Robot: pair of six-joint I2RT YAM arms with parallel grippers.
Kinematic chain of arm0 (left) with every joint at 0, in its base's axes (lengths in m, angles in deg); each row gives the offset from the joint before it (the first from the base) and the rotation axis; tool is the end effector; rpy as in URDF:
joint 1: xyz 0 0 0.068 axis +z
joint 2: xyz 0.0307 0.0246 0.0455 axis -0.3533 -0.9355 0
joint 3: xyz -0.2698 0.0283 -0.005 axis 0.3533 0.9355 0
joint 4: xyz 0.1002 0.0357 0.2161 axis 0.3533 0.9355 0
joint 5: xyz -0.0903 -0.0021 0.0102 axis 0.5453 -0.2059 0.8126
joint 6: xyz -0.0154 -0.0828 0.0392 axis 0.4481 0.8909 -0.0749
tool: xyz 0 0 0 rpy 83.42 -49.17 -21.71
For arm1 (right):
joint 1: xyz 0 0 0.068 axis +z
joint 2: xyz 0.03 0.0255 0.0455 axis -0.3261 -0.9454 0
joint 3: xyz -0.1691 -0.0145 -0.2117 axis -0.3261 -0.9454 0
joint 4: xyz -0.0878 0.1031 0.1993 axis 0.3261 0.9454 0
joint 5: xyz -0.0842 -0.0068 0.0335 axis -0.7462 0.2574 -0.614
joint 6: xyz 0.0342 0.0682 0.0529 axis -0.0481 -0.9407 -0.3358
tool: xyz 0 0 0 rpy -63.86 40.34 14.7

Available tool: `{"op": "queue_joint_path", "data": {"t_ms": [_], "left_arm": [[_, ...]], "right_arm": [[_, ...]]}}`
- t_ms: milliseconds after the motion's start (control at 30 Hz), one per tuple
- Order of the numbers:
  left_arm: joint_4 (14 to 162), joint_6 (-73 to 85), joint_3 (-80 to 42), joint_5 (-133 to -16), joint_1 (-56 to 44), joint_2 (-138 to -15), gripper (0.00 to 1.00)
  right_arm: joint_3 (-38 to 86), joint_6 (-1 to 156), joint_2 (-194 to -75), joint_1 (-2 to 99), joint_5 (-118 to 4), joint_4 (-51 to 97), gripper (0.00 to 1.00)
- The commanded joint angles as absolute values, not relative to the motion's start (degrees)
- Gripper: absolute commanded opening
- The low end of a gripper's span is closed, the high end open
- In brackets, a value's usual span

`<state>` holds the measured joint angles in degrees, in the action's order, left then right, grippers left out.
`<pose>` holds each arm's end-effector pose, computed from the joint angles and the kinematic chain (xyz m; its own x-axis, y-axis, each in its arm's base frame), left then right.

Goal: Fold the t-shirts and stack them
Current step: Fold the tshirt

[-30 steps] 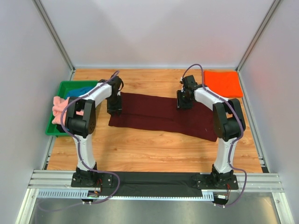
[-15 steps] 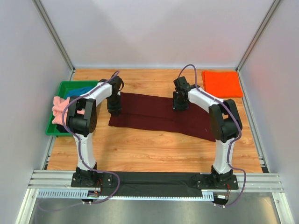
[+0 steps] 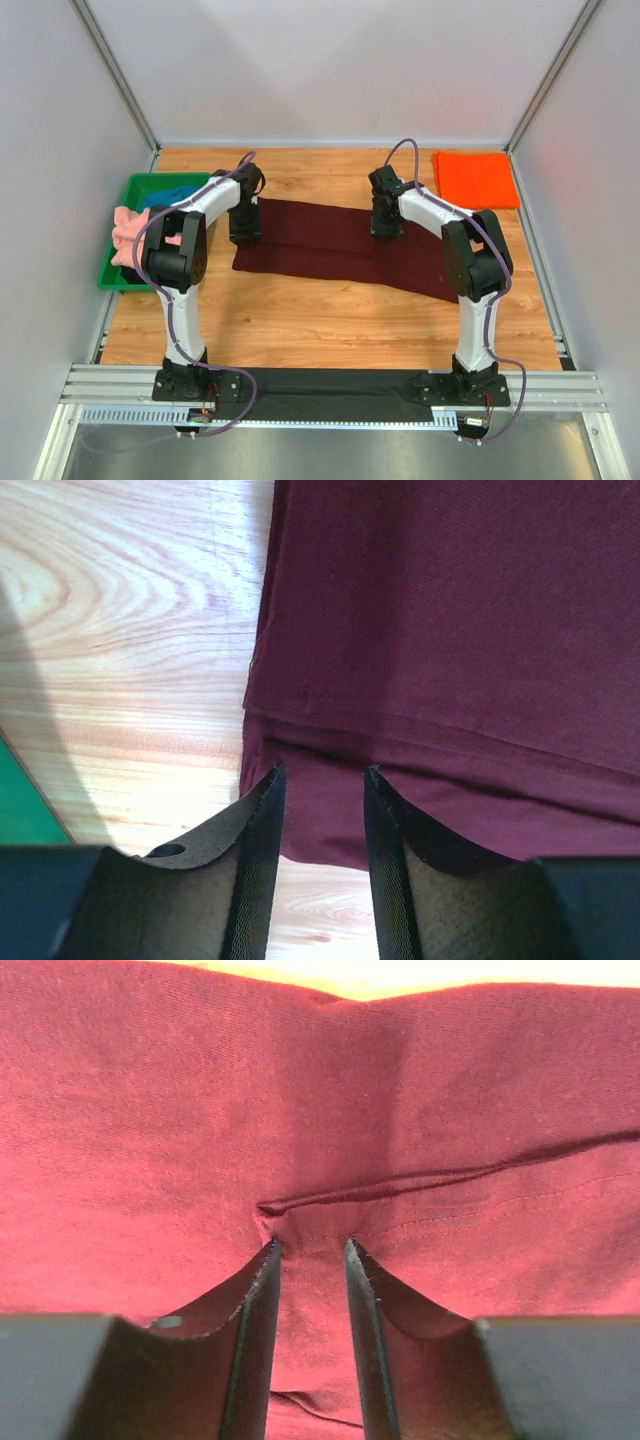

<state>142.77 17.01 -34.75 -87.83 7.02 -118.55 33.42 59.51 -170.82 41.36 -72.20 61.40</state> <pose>0.3768 -0.0838 0.1333 -0.9757 -0.1504 -0.1593 -0.1573 0.9870 0.0321 0.3847 0.1464 0.1313 -0.9355 0.0618 -0.3478 0.0564 0.9981 0.0256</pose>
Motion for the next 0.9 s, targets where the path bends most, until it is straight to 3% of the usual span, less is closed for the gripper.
{"op": "queue_joint_path", "data": {"t_ms": [0,67,200,267,433,467,667,800,867], "left_arm": [[141.50,18.34,-34.46,-88.24,7.07,-115.97,0.45],[142.02,18.52,-35.07,-88.33,6.98,-116.67,0.43],[143.43,19.13,-36.39,-89.73,7.07,-118.34,0.38],[143.69,19.40,-36.91,-89.73,7.07,-118.52,0.29],[145.36,20.36,-39.02,-90.96,7.07,-118.52,0.01],[146.06,20.89,-39.37,-91.23,7.07,-118.61,0.00],[150.62,28.17,-42.10,-98.33,7.07,-117.55,0.00],[158.26,42.20,-47.45,-97.39,8.03,-119.48,0.03],[162.83,46.01,-51.06,-94.07,9.26,-121.06,0.17]], "right_arm": [[34.81,58.17,-171.18,41.88,-72.90,59.09,0.31],[34.28,58.08,-171.01,41.97,-73.87,59.09,0.26],[34.01,58.60,-170.13,41.97,-75.10,59.26,0.05],[34.19,58.95,-169.78,42.06,-75.45,59.79,0.01],[32.96,58.95,-167.76,41.97,-75.81,59.44,0.00],[32.96,58.96,-167.58,41.88,-75.81,59.53,0.00],[32.26,58.60,-166.70,41.97,-74.93,59.09,0.00],[31.47,58.25,-166.79,41.88,-74.31,58.48,0.00],[30.68,57.90,-166.53,41.97,-74.05,57.86,0.00]]}}
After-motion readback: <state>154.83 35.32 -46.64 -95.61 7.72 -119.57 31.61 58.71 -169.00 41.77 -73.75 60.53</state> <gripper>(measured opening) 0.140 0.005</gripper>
